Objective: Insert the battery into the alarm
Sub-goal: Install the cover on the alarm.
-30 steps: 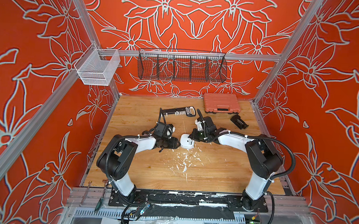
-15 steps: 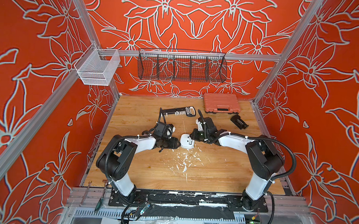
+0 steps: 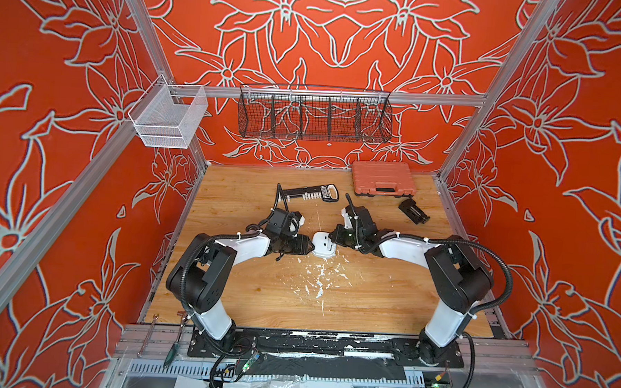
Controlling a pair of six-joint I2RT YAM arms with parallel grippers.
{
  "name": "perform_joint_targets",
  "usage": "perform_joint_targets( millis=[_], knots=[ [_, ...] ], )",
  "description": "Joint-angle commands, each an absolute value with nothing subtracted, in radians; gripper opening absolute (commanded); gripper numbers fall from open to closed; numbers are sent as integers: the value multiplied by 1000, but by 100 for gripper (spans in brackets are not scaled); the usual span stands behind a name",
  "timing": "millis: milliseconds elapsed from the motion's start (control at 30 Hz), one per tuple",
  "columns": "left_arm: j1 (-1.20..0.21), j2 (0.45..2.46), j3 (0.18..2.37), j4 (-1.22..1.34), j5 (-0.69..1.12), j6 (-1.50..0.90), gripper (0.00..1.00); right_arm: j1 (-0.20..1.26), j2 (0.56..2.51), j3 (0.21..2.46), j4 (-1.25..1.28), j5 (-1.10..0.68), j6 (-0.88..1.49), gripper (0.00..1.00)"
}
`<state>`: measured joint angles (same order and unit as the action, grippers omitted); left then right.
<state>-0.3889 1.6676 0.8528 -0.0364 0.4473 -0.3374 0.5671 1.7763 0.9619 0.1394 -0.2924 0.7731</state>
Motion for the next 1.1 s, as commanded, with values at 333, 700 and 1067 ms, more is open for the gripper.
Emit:
perform_joint_targets(
  millis=[333, 700, 1067],
  knots=[
    [-388, 1640, 840, -37, 451, -340, 60, 587, 1739, 978, 41, -212, 746, 36],
    [-388, 1637, 834, -34, 442, -345, 60, 623, 1733, 1073, -138, -101, 685, 53],
    [-388, 1634, 825, -25, 437, -352, 60, 644, 1756, 1173, -281, -27, 645, 57]
  ],
)
